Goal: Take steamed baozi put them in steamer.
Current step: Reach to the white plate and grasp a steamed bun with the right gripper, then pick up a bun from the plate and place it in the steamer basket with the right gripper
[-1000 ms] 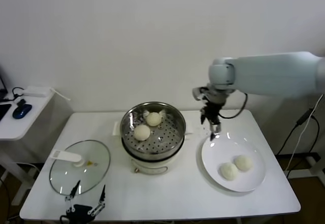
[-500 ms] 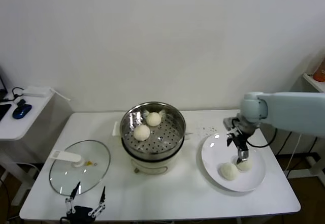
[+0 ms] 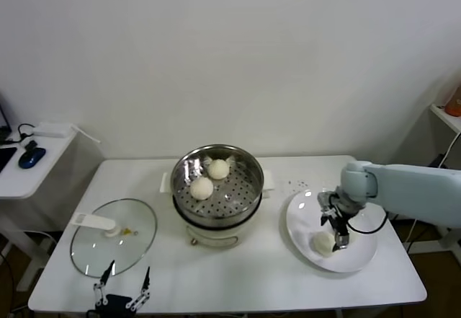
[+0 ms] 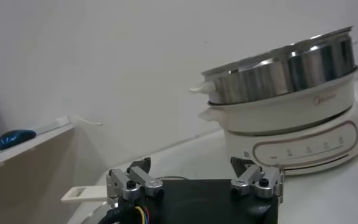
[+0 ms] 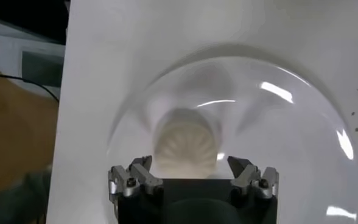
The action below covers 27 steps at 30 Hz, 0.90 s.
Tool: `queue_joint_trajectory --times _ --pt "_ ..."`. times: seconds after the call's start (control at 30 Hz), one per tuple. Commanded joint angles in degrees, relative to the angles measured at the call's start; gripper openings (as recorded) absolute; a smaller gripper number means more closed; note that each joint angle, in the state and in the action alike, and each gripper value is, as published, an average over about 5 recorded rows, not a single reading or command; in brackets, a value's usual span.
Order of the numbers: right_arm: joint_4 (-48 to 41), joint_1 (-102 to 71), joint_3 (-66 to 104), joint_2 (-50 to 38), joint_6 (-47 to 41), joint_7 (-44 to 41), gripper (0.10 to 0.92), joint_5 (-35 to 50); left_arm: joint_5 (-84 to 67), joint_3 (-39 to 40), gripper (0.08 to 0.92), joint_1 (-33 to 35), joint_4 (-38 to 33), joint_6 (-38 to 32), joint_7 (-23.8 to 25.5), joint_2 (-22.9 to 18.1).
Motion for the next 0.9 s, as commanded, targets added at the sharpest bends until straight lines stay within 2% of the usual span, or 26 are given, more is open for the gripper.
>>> queue_joint_trajectory --times 0.03,0.13,0.23,0.43,0.63,0.77,0.9 --pt "-1.8 -5.9 5.1 -1.3 -0.3 0.8 0.823 -2.4 0.2 0.1 0.823 0.0 0.0 0.1 0.0 0.0" --pt "-1.7 -5.3 5.1 -1.2 -0.2 0.6 0.814 -2.2 0.3 0.1 0.823 0.0 -0.1 0.2 0.0 -0.1" --pt "-1.4 -4.2 4.6 -1.2 -0.1 0.4 0.76 -1.8 0.4 0.1 0.823 0.0 -0.3 0.3 0.0 -0.1" --pt "2.7 3.7 -1.5 -1.2 0.5 -0.6 0.588 1.3 0.5 0.0 0.823 0.2 -0.6 0.4 0.0 -0.1" --pt "9.9 27.8 -15.5 2.5 5.6 -5.1 0.436 8.8 0.7 -0.1 0.823 0.4 -0.8 0.6 0.1 0.0" --pt "12.6 39.3 -18.0 5.6 10.4 -8.6 0.436 11.3 1.1 0.4 0.823 0.4 -0.7 0.5 0.1 -0.1" --pt "14.2 43.6 -16.1 7.9 16.8 -10.8 0.465 11.6 1.4 0.8 0.823 0.4 -0.3 0.2 0.0 0.0"
